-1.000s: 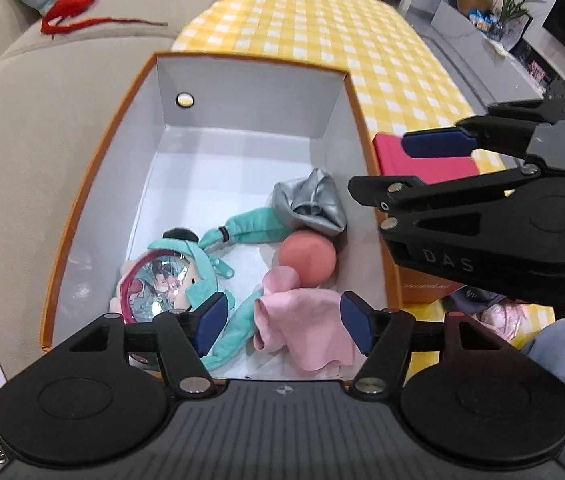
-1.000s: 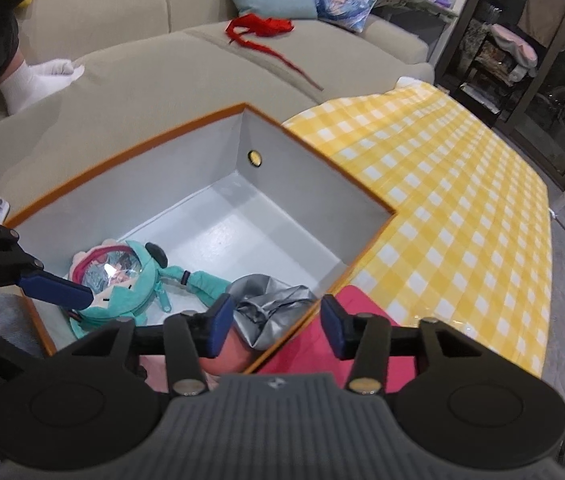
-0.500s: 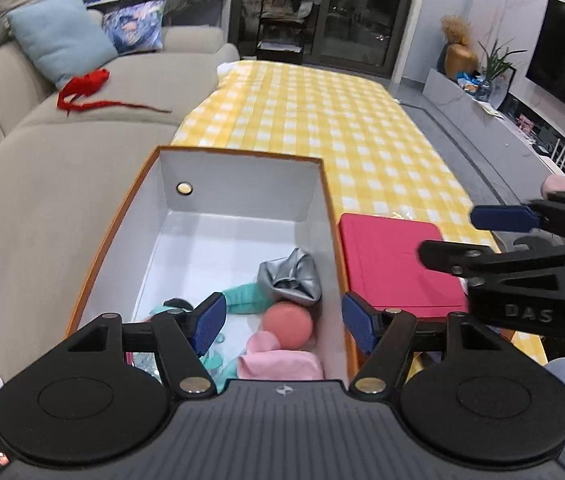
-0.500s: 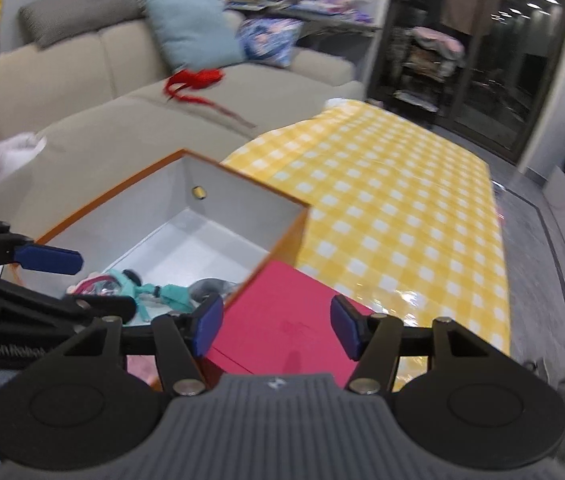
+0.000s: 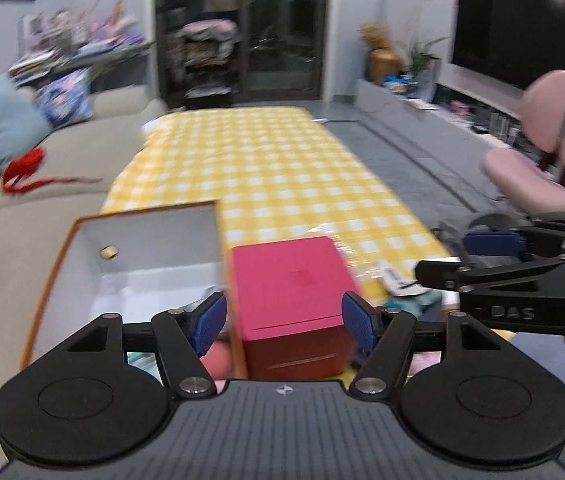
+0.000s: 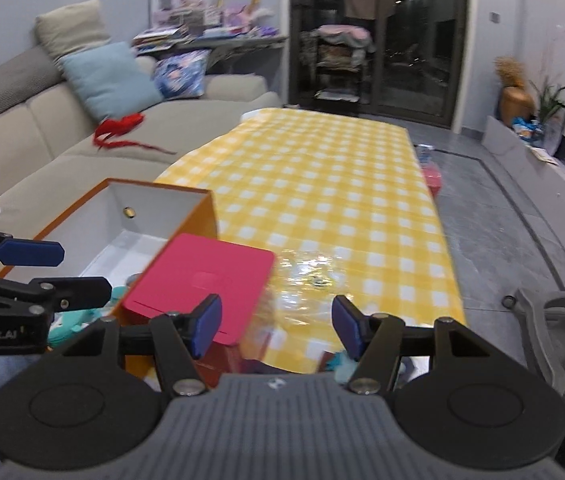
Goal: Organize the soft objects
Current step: 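Move both tools back from the white box to the pile on the table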
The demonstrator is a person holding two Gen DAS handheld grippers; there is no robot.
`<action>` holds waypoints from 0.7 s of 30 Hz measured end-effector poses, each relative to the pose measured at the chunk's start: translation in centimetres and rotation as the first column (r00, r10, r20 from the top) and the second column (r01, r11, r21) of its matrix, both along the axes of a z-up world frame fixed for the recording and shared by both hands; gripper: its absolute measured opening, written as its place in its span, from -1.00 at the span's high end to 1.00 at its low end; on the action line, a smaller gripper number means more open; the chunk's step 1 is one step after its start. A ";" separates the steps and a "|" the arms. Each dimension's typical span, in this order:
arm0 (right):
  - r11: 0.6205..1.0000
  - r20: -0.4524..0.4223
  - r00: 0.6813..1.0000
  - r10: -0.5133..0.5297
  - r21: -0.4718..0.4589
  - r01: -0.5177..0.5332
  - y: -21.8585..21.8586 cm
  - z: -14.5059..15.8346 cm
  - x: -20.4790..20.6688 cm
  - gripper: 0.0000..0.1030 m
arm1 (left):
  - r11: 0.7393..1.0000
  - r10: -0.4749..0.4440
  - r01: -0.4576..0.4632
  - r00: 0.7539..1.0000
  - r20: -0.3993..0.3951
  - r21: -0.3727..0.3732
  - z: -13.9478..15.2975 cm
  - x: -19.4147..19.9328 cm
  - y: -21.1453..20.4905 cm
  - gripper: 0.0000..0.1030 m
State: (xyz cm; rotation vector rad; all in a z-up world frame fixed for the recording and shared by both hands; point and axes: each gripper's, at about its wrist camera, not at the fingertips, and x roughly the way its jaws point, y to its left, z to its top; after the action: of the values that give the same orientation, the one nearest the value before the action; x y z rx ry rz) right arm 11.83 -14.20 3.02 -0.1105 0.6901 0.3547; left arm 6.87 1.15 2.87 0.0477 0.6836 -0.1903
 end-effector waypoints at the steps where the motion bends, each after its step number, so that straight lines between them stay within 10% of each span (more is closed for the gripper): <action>1: 1.000 0.008 1.000 -0.013 0.004 0.013 -0.6 -0.1 -0.3 -0.18 | 1.000 -0.019 0.019 1.000 0.005 -0.002 -0.1 -0.1 -0.7 -0.48; 8: 0.998 0.123 0.991 -0.053 -0.020 0.056 -4.1 -1.1 -2.5 -0.21 | 0.994 -0.101 0.101 0.995 -0.012 -0.032 -1.5 0.1 -3.7 -0.43; 21: 0.989 -0.116 0.984 -0.137 -0.077 0.129 -8.5 -4.1 -1.5 -0.22 | 0.972 -0.233 0.225 0.963 -0.133 -0.073 -4.6 0.2 -6.9 -0.31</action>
State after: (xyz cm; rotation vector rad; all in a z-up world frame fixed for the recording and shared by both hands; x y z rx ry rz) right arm 10.33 -22.69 -1.09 -0.1087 0.8257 0.2099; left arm 7.04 -5.72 -1.74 0.0591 0.8129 -0.4389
